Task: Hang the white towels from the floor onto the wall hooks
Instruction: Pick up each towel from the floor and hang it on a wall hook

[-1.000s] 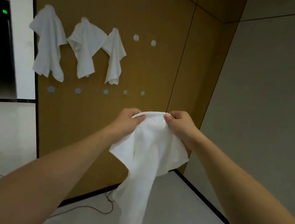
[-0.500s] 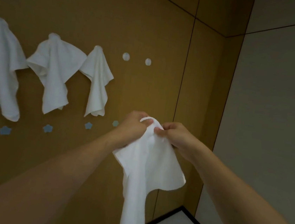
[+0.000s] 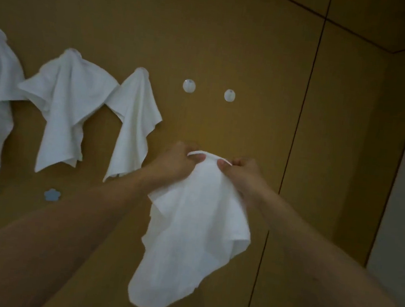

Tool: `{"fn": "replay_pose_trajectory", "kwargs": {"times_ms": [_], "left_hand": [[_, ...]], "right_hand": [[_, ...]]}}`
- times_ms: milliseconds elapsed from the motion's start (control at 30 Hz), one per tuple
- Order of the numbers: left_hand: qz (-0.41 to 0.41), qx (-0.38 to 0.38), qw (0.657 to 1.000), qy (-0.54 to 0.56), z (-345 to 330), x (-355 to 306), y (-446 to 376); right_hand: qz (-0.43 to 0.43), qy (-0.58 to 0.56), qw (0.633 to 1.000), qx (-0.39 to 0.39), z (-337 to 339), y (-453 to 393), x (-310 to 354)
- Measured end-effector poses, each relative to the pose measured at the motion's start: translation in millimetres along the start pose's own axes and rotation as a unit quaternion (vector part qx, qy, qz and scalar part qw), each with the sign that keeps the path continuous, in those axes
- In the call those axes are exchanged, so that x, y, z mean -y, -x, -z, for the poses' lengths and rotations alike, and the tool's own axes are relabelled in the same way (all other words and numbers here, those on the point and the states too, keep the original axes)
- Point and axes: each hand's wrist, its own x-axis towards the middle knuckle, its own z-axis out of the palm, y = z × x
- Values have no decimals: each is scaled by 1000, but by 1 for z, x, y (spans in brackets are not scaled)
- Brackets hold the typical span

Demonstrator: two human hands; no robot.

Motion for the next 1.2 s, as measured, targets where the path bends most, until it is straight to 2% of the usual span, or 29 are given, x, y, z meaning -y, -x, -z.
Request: {"fn": "replay_pose_trajectory", "kwargs": {"times_ms": [133, 200, 367, 567, 733, 867, 1000, 1200], "left_hand": [[2, -84, 993, -81, -5, 2, -41], [14, -102, 991, -88, -8, 5, -57], [26, -108, 993, -47, -10, 23, -96], [-29, -144, 988, -48, 16, 62, -156], [-99, -146, 984, -27, 41, 96, -218], [-132, -108, 985, 7, 53, 108, -269], [-140, -125, 981, -49, 65, 117, -323], [-143, -221, 957, -118, 71, 121, -380]], "right_hand": [[66, 35, 997, -30, -6, -63, -8], [77, 41, 996, -23, -14, -87, -12], [85, -51, 995, 9, -34, -140, -19], [181, -106, 976, 58, -43, -204, -5], [308, -93, 941, 106, -58, -271, 10], [341, -75, 929, 121, -63, -324, 25], [358, -9, 929, 96, -66, -374, 43], [357, 14, 933, 47, -73, -422, 69]]}}
